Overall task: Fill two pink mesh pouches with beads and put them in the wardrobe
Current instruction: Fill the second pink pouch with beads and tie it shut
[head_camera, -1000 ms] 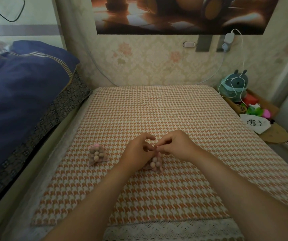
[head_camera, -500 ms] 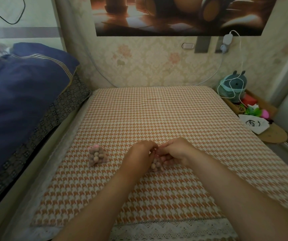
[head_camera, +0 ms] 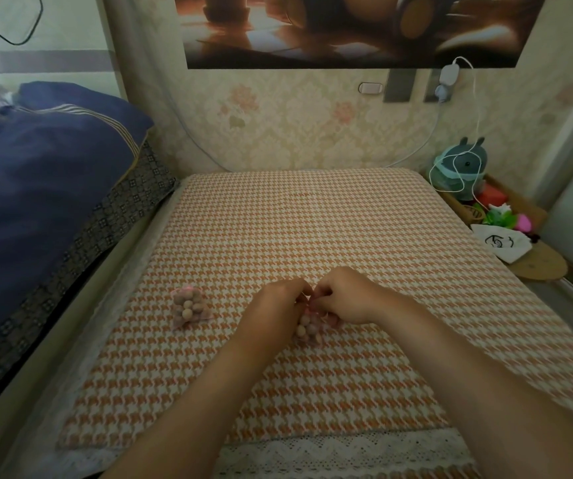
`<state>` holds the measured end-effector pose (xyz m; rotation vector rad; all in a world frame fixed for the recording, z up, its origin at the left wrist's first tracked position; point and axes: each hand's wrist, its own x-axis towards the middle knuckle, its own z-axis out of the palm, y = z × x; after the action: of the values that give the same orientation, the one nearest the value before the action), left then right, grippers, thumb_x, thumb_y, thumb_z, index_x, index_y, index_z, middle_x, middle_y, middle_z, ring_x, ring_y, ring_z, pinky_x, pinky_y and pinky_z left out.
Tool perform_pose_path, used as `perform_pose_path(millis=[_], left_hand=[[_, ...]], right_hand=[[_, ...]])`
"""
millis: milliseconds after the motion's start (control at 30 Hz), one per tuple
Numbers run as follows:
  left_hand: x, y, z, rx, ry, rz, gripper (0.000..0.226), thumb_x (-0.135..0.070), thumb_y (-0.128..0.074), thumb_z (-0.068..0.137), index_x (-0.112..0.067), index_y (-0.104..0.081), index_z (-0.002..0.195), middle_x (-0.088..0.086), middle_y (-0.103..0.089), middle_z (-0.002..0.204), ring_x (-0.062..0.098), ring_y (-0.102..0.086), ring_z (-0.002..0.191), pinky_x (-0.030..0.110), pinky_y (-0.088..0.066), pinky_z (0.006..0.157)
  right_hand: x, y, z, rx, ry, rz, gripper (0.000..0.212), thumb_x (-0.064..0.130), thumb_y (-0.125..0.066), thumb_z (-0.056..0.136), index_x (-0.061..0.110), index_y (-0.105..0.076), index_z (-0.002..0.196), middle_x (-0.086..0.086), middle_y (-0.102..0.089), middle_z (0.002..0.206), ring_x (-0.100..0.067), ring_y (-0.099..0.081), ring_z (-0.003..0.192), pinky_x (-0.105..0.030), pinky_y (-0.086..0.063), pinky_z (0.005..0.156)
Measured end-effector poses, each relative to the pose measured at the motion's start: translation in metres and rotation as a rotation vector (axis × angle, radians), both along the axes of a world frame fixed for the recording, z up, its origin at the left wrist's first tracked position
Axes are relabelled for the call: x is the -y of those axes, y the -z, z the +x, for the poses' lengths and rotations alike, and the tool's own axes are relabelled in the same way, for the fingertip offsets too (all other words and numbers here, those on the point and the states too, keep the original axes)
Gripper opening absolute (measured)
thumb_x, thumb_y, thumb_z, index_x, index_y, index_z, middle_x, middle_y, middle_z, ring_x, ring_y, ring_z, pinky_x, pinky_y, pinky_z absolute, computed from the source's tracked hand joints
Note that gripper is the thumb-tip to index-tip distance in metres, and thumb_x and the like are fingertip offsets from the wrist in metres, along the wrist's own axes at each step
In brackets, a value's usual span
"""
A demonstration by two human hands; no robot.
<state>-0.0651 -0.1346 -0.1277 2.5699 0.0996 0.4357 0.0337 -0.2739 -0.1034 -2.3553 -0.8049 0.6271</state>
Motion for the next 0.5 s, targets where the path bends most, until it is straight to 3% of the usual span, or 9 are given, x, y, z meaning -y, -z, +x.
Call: perform_pose_path(millis=[167, 300, 500], left_hand=[[0.000, 0.003, -0.005, -0.008, -0.081, -0.105, 0.012, -0.011, -0.065, 0.088, -0.022, -0.067, 0.094, -0.009, -0.069, 0.090, 0.008, -0.063, 0.080, 0.027, -0.055, 0.073], [0.004, -0.001, -0.008, -0.071, -0.118, -0.103, 0.014, -0.020, -0.061, 0.090, -0.025, -0.074, 0.095, -0.010, -0.071, 0.083, 0.000, -0.063, 0.071, 0.010, -0.047, 0.061], [0.005, -0.008, -0.013, -0.112, -0.106, -0.156, 0.010, -0.027, -0.069, 0.090, -0.025, -0.078, 0.088, -0.008, -0.073, 0.074, -0.002, -0.063, 0.060, 0.003, -0.044, 0.054]], right_hand=[[0.004, -0.001, -0.002, -0.183, 0.001, 0.066, 0.017, 0.013, -0.060, 0.103, 0.010, -0.075, 0.095, -0.017, -0.076, 0.094, -0.023, -0.074, 0.080, -0.033, -0.064, 0.076], [0.007, 0.001, -0.002, -0.278, 0.013, 0.099, 0.020, 0.012, -0.057, 0.104, 0.009, -0.074, 0.094, -0.015, -0.074, 0.091, -0.021, -0.071, 0.081, -0.031, -0.062, 0.076], [0.008, 0.002, -0.003, -0.332, 0.032, 0.117, 0.021, 0.012, -0.058, 0.103, 0.000, -0.074, 0.105, -0.014, -0.075, 0.089, -0.020, -0.072, 0.079, -0.032, -0.061, 0.077]])
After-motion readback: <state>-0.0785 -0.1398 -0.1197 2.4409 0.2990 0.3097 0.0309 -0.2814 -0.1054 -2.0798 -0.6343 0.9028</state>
